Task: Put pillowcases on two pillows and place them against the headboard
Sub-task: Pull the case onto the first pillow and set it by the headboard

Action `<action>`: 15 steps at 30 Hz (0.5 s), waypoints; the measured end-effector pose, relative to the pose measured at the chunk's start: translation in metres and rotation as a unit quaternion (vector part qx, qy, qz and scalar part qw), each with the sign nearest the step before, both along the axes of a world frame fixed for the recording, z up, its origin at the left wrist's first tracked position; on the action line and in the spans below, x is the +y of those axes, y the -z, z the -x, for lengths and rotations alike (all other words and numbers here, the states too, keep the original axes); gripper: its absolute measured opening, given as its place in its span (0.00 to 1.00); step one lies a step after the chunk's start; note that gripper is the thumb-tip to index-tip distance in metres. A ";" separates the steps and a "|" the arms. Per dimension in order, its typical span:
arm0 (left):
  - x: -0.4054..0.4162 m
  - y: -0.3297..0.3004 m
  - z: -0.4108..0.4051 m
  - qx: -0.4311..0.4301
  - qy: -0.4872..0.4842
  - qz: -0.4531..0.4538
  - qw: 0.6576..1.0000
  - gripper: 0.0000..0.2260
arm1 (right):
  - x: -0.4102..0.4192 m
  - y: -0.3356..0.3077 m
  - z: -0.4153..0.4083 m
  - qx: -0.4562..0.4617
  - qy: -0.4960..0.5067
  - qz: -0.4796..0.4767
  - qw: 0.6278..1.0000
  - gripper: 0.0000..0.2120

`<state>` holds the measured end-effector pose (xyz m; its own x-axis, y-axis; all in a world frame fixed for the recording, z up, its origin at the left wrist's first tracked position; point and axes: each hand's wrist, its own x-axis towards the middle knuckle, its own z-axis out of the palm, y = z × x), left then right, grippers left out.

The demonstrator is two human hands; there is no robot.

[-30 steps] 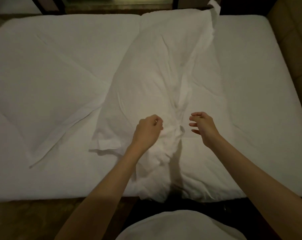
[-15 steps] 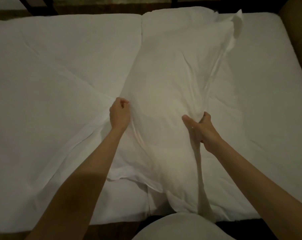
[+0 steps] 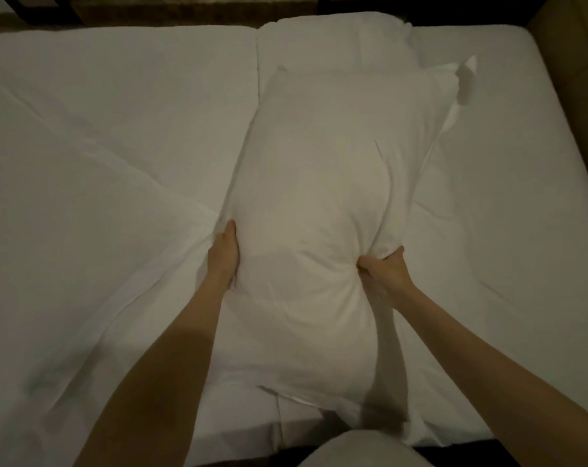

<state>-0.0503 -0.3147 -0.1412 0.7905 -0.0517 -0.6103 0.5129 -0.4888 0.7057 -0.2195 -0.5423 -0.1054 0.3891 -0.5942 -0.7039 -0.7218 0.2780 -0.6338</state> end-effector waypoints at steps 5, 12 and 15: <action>-0.022 -0.013 0.045 -0.043 -0.013 -0.037 0.998 0.30 | -0.021 0.006 0.020 0.007 0.048 -0.022 0.999 0.12; -0.073 -0.062 0.097 -0.166 -0.130 0.013 0.977 0.22 | -0.068 -0.019 0.076 -0.026 0.095 0.009 0.995 0.12; -0.109 -0.089 0.127 -0.205 -0.153 0.035 0.966 0.21 | -0.106 -0.041 0.100 -0.045 0.067 0.062 0.995 0.06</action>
<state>-0.1778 -0.4237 -0.0524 0.9499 0.1928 -0.2460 0.2959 -0.3014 0.9064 -0.3190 -0.6485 -0.0648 0.3576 -0.7253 -0.5883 -0.6226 0.2844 -0.7290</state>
